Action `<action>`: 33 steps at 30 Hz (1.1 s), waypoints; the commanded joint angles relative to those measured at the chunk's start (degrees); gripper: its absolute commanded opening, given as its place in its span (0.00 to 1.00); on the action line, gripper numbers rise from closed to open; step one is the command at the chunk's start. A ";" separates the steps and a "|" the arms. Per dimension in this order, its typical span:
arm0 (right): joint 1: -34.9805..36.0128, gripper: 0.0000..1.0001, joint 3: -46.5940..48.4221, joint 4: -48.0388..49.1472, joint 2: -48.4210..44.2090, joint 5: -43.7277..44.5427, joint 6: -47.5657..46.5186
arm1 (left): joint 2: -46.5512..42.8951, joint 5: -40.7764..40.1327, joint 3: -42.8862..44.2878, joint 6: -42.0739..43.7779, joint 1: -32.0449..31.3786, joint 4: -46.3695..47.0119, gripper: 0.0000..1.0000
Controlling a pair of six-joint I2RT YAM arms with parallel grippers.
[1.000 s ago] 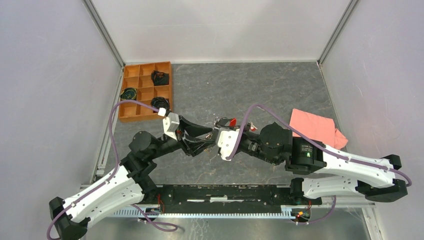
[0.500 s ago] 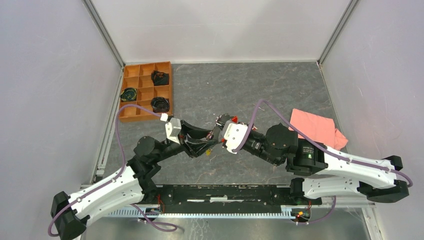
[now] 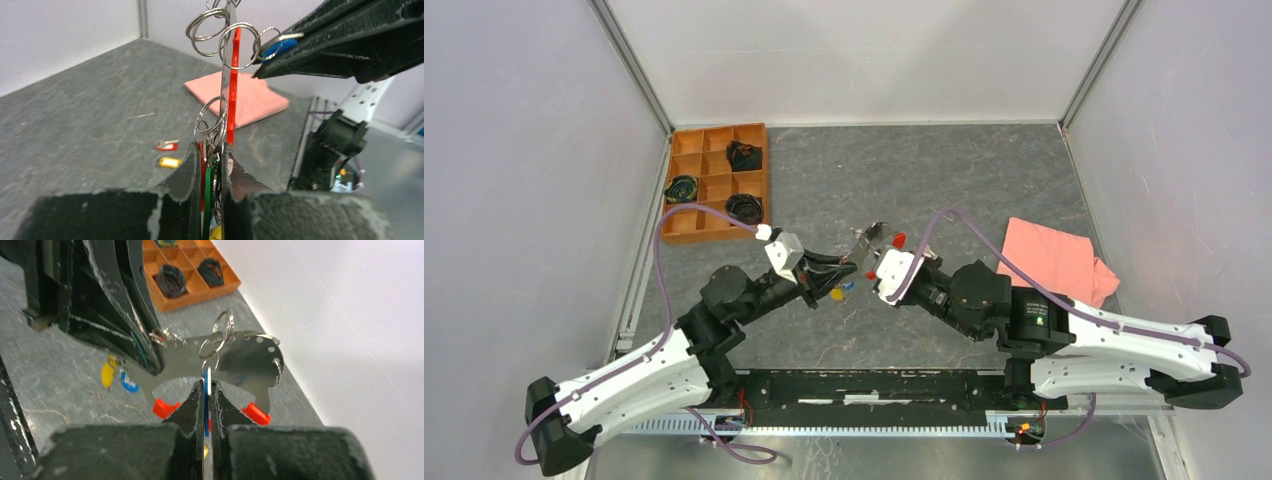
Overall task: Remove the keys from the keyring
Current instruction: Remove the key from the keyring.
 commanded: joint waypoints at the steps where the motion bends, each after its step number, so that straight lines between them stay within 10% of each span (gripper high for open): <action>1: 0.28 0.00 -1.52 -3.14 -0.56 4.66 2.74 | 0.07 -12.24 6.90 10.38 0.46 -10.60 0.02; 26: 0.15 0.00 16.73 -15.66 11.65 12.10 -4.57 | 4.54 6.49 16.34 27.07 0.37 -30.76 0.02; 33: 0.03 0.00 17.20 -19.71 12.18 7.70 -3.12 | 4.52 0.35 17.74 25.35 0.37 -31.73 0.02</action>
